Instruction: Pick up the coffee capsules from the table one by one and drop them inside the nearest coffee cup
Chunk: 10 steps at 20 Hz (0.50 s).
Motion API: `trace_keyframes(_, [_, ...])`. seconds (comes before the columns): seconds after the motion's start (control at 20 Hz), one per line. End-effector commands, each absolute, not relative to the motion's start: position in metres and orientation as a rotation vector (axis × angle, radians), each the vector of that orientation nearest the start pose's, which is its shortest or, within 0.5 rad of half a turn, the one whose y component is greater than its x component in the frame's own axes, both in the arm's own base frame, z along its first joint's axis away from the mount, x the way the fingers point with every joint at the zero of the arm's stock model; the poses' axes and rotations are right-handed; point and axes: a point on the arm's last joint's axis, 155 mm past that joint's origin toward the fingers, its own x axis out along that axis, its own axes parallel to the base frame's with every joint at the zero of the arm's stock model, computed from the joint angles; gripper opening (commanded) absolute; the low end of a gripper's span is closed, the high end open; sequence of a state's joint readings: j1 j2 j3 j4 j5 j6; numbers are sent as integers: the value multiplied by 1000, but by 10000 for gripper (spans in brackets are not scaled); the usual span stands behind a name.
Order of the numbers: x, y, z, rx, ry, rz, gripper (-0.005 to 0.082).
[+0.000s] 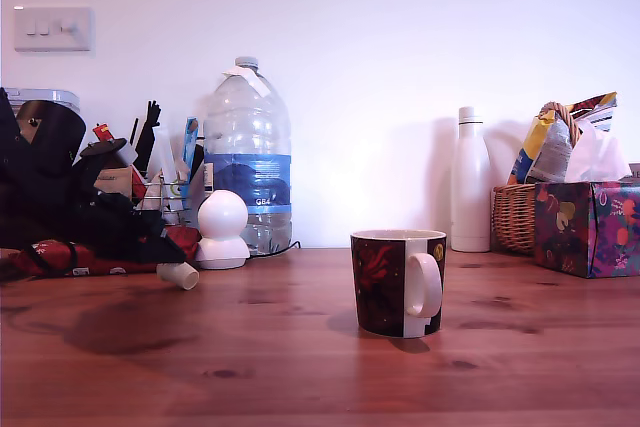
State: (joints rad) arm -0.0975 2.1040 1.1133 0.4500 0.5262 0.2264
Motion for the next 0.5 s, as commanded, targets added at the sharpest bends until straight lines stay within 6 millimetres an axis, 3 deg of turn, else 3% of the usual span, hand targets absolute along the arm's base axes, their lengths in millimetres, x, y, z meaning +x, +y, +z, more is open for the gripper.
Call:
trace_keyframes(0.0, [513,-148,54,83,458,-685,160])
trace_keyframes(0.25, [506,-154,73,56,449,-724,160])
trace_keyframes(0.45, [500,-154,68,43,482,-740,169])
